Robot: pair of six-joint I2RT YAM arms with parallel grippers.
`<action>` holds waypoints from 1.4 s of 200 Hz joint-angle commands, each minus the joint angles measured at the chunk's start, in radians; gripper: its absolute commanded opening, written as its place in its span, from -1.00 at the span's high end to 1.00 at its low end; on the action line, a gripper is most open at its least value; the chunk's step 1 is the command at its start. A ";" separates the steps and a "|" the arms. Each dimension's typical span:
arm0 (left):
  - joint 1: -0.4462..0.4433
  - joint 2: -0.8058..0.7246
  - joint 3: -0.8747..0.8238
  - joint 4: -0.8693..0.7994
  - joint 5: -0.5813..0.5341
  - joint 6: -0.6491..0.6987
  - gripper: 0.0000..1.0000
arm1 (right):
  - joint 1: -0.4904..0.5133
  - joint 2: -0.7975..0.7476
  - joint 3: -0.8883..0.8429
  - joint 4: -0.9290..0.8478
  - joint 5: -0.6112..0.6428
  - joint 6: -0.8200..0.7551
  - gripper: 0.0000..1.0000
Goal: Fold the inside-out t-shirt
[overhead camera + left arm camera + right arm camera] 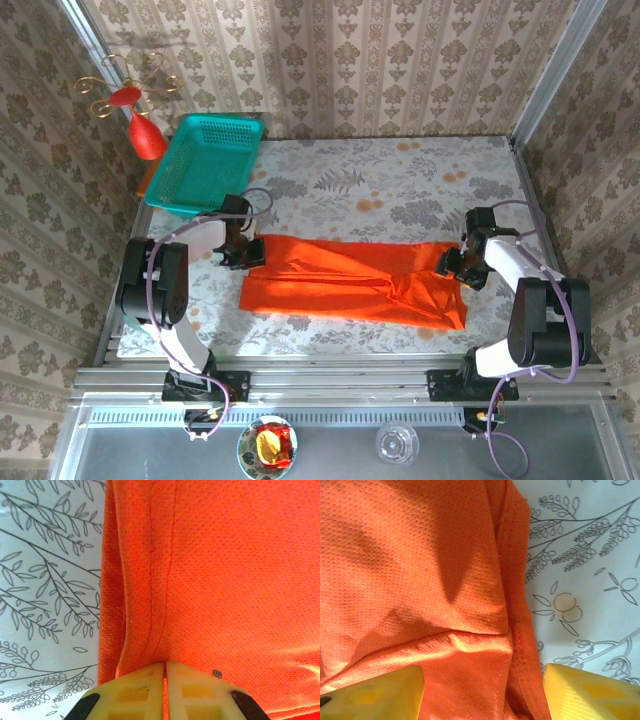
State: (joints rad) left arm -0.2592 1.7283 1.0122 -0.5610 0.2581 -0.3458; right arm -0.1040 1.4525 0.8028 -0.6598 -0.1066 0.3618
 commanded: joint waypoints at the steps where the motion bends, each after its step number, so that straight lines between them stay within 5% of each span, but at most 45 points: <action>1: 0.009 0.014 0.030 -0.030 -0.003 0.024 0.79 | 0.003 0.044 0.002 -0.022 -0.016 0.012 -0.30; 40: 0.015 -0.002 0.029 -0.036 -0.001 0.029 0.79 | 0.001 0.121 -0.014 -0.040 0.030 0.089 -0.28; 107: 0.018 -0.014 0.024 -0.036 0.000 0.027 0.79 | 0.000 -0.049 -0.088 -0.009 0.048 0.137 -0.37; 168: 0.018 -0.019 0.022 -0.036 0.001 0.020 0.79 | 0.001 -0.036 -0.119 0.004 0.012 0.171 -0.25; 280: 0.017 -0.027 0.020 -0.045 -0.004 0.014 0.79 | 0.001 -0.008 -0.116 0.023 -0.006 0.160 0.28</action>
State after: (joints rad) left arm -0.2470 1.7264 1.0218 -0.5751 0.2581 -0.3428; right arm -0.1078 1.4185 0.6945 -0.6502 -0.0559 0.5240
